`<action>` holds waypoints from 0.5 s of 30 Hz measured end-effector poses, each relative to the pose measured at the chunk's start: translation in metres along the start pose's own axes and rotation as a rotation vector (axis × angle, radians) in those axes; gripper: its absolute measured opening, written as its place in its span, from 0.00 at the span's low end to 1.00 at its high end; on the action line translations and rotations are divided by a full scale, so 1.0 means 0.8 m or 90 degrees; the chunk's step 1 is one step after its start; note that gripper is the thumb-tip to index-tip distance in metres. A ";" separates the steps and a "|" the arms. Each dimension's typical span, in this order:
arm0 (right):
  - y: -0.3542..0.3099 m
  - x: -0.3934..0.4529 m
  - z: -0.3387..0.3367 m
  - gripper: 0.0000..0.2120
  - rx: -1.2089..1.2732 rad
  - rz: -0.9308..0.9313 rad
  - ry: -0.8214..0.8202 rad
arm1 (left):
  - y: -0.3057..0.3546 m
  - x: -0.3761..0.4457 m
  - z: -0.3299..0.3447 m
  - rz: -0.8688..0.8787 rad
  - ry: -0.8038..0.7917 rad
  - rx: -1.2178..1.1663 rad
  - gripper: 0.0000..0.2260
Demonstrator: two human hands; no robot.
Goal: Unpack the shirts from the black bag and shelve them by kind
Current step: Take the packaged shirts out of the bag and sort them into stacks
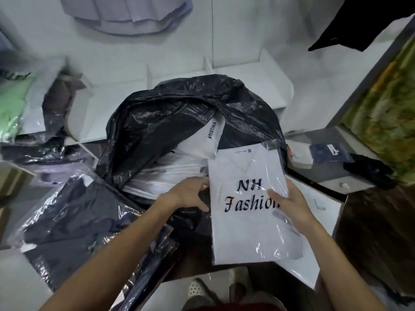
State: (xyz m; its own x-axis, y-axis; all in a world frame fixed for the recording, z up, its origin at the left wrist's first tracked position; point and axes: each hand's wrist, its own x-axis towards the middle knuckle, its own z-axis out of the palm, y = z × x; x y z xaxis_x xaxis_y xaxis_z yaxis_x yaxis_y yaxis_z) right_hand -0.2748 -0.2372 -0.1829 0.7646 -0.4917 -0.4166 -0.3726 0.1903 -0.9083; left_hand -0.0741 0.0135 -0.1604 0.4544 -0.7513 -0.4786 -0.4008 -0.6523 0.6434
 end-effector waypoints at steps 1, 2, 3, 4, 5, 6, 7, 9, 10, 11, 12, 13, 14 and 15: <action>0.005 0.000 -0.001 0.17 0.001 0.009 0.010 | 0.000 0.007 0.002 -0.013 0.018 0.095 0.31; 0.008 -0.001 0.001 0.17 0.002 0.019 0.017 | 0.004 0.012 0.003 -0.028 0.032 0.182 0.24; 0.011 -0.002 0.005 0.17 0.006 0.027 0.020 | 0.005 0.020 0.004 -0.044 0.048 0.246 0.15; 0.013 -0.001 0.009 0.18 0.007 0.029 0.028 | 0.007 0.024 0.002 -0.047 0.069 0.279 0.09; 0.015 0.000 0.013 0.18 0.004 0.020 0.036 | 0.002 0.031 0.001 -0.060 0.095 0.291 0.10; 0.015 0.002 0.020 0.19 -0.004 0.006 0.042 | -0.002 0.035 0.000 -0.068 0.116 0.294 0.12; 0.015 0.003 0.025 0.20 -0.013 -0.006 0.042 | -0.006 0.037 -0.003 -0.080 0.142 0.288 0.11; 0.013 0.006 0.037 0.22 -0.027 -0.022 0.040 | -0.014 0.039 -0.010 -0.091 0.208 0.281 0.06; 0.012 0.008 0.041 0.22 -0.034 -0.027 0.042 | -0.016 0.039 -0.015 -0.095 0.239 0.282 0.05; 0.011 0.010 0.043 0.23 -0.043 -0.031 0.037 | -0.018 0.039 -0.021 -0.100 0.274 0.282 0.04; 0.012 0.012 0.044 0.23 -0.053 -0.034 0.029 | -0.017 0.041 -0.028 -0.109 0.304 0.283 0.05; 0.012 0.013 0.044 0.24 -0.063 -0.037 0.023 | -0.018 0.044 -0.033 -0.117 0.327 0.282 0.06; 0.013 0.012 0.045 0.25 -0.071 -0.037 0.017 | -0.019 0.047 -0.036 -0.124 0.342 0.287 0.07; 0.014 0.011 0.045 0.25 -0.079 -0.034 0.014 | -0.019 0.049 -0.036 -0.130 0.348 0.290 0.07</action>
State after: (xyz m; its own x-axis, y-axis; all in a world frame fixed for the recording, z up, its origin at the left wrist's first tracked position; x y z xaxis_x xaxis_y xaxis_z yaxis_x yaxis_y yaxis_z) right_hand -0.2531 -0.2086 -0.1981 0.7733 -0.5175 -0.3663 -0.3956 0.0575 -0.9166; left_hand -0.0270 -0.0034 -0.1716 0.8388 -0.5310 -0.1201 -0.5024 -0.8400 0.2047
